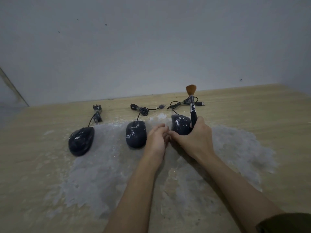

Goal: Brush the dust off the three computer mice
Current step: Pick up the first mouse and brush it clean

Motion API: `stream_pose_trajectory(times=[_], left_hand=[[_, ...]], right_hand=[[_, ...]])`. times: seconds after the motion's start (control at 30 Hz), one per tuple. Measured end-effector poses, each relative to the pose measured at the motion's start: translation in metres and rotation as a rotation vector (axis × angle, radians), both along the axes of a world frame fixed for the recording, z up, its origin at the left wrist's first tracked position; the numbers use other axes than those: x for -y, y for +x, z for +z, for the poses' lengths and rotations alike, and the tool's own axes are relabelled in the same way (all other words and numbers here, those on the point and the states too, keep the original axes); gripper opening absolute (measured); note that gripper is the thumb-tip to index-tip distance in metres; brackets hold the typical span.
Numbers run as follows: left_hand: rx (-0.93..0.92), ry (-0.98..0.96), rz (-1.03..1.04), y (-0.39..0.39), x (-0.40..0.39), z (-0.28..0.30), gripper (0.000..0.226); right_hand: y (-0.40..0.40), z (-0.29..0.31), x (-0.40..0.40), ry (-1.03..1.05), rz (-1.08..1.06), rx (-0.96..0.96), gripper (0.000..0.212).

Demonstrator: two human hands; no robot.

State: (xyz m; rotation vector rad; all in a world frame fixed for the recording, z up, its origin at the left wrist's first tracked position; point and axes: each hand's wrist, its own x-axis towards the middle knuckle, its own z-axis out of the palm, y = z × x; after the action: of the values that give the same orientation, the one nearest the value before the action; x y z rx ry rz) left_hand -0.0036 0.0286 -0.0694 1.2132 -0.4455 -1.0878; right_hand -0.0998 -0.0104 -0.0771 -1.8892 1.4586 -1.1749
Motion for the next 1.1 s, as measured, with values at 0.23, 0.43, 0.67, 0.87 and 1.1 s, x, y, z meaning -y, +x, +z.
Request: stream_pose_trajectory(times=[0.23,0.43,0.67,0.87,1.1], left_hand=[[-0.387,-0.097,-0.269,0.004,-0.006,0.006,0.060],[-0.423,-0.130,-0.267,0.006,-0.005,0.003,0.052],[-0.471,-0.139,-0.220,0.006,-0.003,0.003,0.039],[-0.498,-0.150,-0.210,0.009,-0.005,0.002,0.038],[-0.492,-0.151,-0.199,0.010,-0.004,0.003,0.038]], right_hand=[[0.005,0.008,-0.011,0.014,0.043,0.018,0.061],[0.002,0.010,-0.012,-0.022,0.121,-0.094,0.055],[-0.015,0.047,0.017,0.011,0.209,0.188,0.032],[-0.027,0.083,0.024,0.014,0.313,0.484,0.007],[-0.014,0.082,0.026,-0.034,0.284,0.539,0.013]])
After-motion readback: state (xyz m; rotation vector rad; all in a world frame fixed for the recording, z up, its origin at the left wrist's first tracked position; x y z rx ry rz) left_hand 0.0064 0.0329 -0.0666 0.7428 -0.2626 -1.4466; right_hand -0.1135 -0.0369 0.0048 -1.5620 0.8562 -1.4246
